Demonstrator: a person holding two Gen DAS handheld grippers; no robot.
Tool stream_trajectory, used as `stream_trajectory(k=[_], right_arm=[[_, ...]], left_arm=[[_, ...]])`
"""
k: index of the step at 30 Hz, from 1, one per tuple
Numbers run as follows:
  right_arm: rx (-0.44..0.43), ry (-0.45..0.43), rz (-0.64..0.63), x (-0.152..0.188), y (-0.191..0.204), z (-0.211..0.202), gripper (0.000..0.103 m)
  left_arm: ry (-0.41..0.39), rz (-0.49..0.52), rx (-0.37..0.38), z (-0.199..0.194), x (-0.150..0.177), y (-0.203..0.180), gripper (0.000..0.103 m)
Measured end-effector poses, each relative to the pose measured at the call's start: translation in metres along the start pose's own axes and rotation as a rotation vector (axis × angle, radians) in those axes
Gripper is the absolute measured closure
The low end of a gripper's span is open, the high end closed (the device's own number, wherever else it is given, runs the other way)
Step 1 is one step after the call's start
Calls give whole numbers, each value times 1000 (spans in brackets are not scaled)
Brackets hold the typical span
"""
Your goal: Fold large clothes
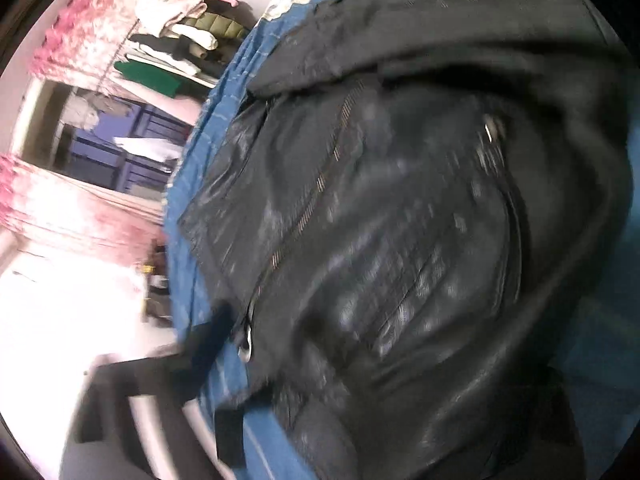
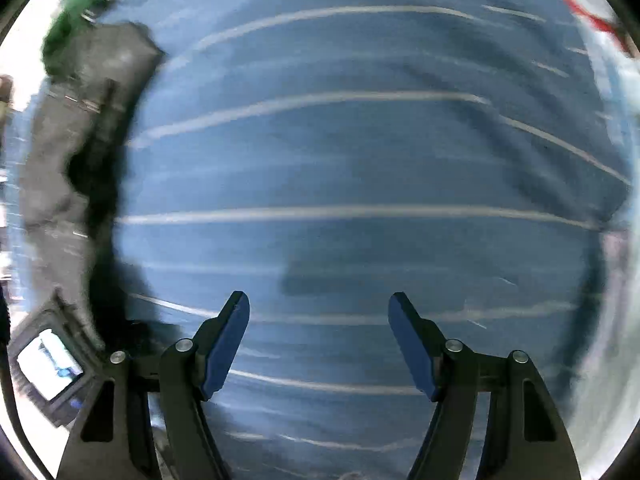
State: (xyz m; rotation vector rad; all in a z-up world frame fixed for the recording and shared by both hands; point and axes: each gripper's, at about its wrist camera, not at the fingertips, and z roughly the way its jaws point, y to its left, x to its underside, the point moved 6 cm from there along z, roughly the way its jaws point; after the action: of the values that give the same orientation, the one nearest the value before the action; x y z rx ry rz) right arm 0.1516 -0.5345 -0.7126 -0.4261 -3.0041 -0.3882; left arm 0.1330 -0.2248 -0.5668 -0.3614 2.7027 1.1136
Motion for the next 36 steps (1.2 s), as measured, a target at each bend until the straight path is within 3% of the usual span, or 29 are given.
stream_trajectory(k=[1,2,4,6,9,13,14,15,16,19,22,28,30,32,36], right_arm=[[-82,-6,4,-5,6,0,30],[-178,-7,10,-12,13,1,30],[-394,-21,33,-32,34,-2,30],[-550,-33,59,-47,57,-3,29],[-782,-12,129,-78,129,18,28],[-884,103,193,-93,225,87,28],[-888,112,202,-98,224,90,29],[-889,114,204,-102,232,96,43],[-829,104,197,-105,243,100,64],[-749,48,153,-110,268,89,82],[-699,-20,103,-117,301,48,85],[-586,-93,-84,-97,400,-46,86],[-523,-101,-148,-95,458,-45,86],[-458,-100,-197,-84,489,-52,86],[-261,-68,-273,-83,569,-14,86]], left_arm=[[-1,-17,55,1,-5,6,76],[-6,-31,96,0,-9,12,81],[-32,-29,140,-6,-18,26,86],[-40,-37,172,-10,-22,38,87],[-41,-37,208,-12,-28,51,87],[-20,-26,262,-18,-27,48,87],[-14,-19,280,-17,-27,48,87],[-8,-18,300,-16,-28,50,87],[-4,-14,319,-15,-30,54,87],[10,-15,386,-14,-36,67,87],[33,-54,456,-14,-45,92,86],[99,-151,582,13,-70,159,84],[114,-182,612,37,-80,181,84],[137,-187,643,65,-88,195,83],[223,-197,754,125,-99,208,83]])
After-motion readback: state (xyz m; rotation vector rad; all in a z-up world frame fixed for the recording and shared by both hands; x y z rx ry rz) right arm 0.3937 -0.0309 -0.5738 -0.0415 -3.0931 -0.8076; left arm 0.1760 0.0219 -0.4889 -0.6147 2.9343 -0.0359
